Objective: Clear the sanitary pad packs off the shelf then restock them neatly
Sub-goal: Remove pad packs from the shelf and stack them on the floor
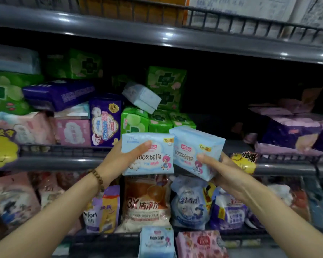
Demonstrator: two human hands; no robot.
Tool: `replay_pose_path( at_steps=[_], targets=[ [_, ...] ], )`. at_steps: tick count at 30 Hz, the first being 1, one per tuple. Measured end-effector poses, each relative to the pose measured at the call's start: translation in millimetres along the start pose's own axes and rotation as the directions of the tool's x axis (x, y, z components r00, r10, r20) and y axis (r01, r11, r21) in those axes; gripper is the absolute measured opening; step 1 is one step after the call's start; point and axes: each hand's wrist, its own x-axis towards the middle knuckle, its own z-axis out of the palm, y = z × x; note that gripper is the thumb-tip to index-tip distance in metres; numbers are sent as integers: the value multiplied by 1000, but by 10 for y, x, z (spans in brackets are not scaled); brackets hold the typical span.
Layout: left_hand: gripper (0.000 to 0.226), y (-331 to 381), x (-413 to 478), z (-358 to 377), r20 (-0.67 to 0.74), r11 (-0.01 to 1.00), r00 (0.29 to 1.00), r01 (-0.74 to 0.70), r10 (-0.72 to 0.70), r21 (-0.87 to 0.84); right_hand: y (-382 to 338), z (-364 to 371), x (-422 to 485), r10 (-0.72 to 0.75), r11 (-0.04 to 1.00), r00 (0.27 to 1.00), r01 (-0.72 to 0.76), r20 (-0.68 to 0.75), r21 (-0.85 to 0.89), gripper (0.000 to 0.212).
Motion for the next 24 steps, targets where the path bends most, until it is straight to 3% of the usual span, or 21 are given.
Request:
replay_pose_path(
  at_steps=[3,6,8,12,13,16,19,22,24],
  targets=[
    [38,-124,-84,23,4,996,997,83,-83,16,179,64,-33,18,999,984,-12,-179,33,46],
    [50,-355,-231,9,1,960,967,254,-256,-120,300,7,-134,76,971,950,-1,-302,239,30],
    [58,-574,-313,-2,-9,921,922,387,-388,-45,365,-8,-231,93,941,962,-1,-255,338,30],
    [122,-978,-486,78,80,807,804,590,-590,25,676,265,-411,224,903,972,-180,-71,390,36],
    [125,-1070,-533,130,125,805,798,592,-590,20,770,360,-453,262,886,964,-228,-32,404,37],
    [95,-1140,-751,289,172,773,771,630,-613,-72,1041,528,-559,340,860,940,-327,38,393,44],
    [83,-1265,-929,361,263,699,724,688,-638,-195,1298,578,-675,384,851,921,-379,62,363,40],
    [69,-1388,-1160,384,381,686,670,718,-637,-116,1551,601,-827,446,815,891,-445,89,372,40],
    [93,-1532,-1310,352,453,659,584,752,-674,11,1721,599,-949,486,793,866,-493,116,359,41]
  ],
)
